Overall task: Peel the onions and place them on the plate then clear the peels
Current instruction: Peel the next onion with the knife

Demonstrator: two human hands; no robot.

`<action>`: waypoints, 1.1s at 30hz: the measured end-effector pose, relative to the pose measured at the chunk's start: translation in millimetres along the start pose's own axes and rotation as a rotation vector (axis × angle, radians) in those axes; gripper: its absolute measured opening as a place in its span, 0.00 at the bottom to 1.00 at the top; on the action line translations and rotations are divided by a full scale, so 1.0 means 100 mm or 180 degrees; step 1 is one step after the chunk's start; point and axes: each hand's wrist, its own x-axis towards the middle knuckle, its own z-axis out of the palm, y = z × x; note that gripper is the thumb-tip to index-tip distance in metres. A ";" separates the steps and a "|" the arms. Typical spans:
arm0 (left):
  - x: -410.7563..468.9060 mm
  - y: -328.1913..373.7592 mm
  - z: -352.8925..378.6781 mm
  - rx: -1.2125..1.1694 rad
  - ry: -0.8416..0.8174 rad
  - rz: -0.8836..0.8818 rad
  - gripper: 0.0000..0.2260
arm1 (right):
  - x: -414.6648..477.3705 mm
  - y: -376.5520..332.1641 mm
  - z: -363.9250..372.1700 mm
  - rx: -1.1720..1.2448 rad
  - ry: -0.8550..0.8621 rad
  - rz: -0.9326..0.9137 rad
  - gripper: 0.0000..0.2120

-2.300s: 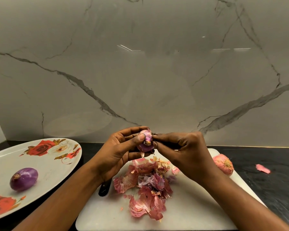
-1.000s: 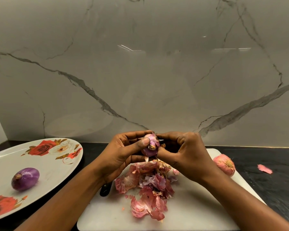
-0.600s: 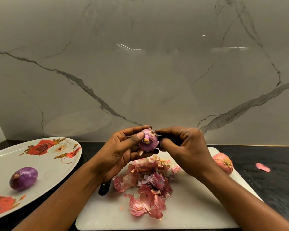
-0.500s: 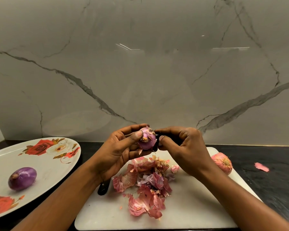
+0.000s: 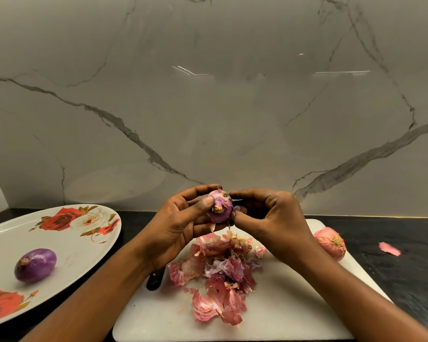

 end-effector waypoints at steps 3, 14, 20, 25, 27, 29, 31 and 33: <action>-0.01 0.02 0.04 0.0061 0.0058 -0.0011 0.20 | -0.02 -0.01 0.03 -0.0163 0.0157 -0.0109 0.19; -0.03 0.07 0.07 -0.0562 0.0042 -0.0231 0.16 | 0.03 0.01 -0.02 0.0153 0.0201 0.0130 0.14; -0.03 0.09 0.09 -0.0643 0.0225 -0.0313 0.15 | 0.05 0.03 -0.04 0.0008 0.0214 0.0294 0.12; -0.04 0.09 0.07 -0.0631 0.0489 -0.0387 0.20 | 0.05 0.04 -0.06 0.0018 0.0115 0.0393 0.09; -0.03 0.09 0.07 -0.0474 0.0434 -0.0315 0.17 | 0.03 0.02 -0.04 0.0046 -0.0081 0.0378 0.08; -0.04 0.08 0.08 -0.0354 0.0329 -0.0295 0.17 | 0.02 0.02 -0.03 0.0063 -0.0150 0.0360 0.08; -0.03 0.07 0.08 -0.0244 0.0248 -0.0301 0.17 | 0.03 0.01 -0.03 0.0129 -0.0178 0.0346 0.09; -0.03 0.07 0.10 -0.0093 0.0193 -0.0280 0.18 | 0.03 -0.01 -0.02 0.0207 -0.0224 0.0307 0.12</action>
